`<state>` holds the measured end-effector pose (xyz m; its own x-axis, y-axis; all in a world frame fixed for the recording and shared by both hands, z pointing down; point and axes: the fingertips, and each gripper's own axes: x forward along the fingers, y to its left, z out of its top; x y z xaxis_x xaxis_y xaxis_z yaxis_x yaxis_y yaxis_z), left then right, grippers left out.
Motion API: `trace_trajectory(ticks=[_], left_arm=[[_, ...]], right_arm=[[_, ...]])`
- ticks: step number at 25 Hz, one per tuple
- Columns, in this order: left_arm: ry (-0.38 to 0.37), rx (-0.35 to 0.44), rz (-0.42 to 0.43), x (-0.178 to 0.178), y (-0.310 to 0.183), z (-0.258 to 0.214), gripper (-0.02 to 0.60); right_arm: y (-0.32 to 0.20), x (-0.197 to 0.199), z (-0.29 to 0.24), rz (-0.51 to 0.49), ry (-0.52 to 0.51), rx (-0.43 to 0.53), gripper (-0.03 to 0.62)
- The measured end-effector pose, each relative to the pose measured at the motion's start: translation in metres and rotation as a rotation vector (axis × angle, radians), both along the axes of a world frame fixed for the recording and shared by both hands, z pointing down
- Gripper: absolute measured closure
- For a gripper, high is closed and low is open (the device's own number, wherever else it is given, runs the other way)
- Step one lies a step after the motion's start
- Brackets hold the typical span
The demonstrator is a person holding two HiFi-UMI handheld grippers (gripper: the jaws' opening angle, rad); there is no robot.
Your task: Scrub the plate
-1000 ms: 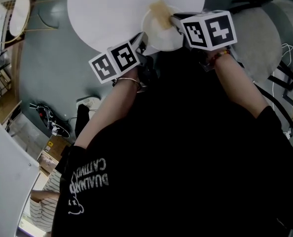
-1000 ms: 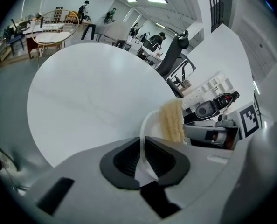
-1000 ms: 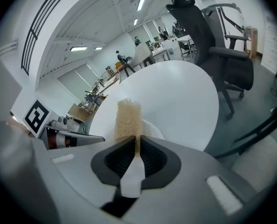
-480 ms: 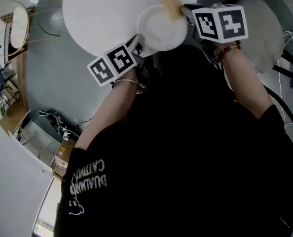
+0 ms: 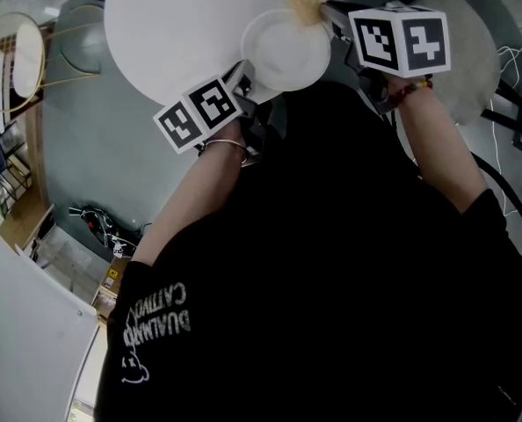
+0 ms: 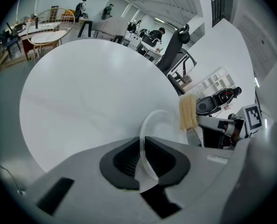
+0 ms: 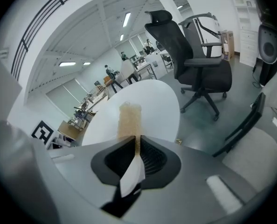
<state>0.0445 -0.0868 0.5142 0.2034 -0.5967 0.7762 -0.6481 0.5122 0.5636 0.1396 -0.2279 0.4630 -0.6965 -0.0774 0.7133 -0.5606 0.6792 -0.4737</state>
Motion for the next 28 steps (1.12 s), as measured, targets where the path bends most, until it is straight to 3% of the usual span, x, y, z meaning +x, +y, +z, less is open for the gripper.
trace_trajectory(ticks=[4, 10, 13, 28], left_arm=[[0.031, 0.031, -0.047, -0.006, 0.0, -0.003, 0.549], [0.02, 0.077, -0.116, -0.007, -0.007, -0.01, 0.551], [0.028, 0.091, -0.153, -0.008, -0.004, -0.007, 0.552], [-0.001, 0.065, -0.144, -0.015, -0.003, -0.005, 0.551]], right_arm=[[0.028, -0.035, -0.023, -0.083, -0.138, -0.053, 0.557], [0.096, -0.043, 0.001, -0.257, -0.047, -0.152, 0.557], [0.116, -0.044, 0.015, -0.309, -0.008, -0.155, 0.556], [0.075, -0.036, 0.029, -0.269, 0.063, -0.121, 0.556]])
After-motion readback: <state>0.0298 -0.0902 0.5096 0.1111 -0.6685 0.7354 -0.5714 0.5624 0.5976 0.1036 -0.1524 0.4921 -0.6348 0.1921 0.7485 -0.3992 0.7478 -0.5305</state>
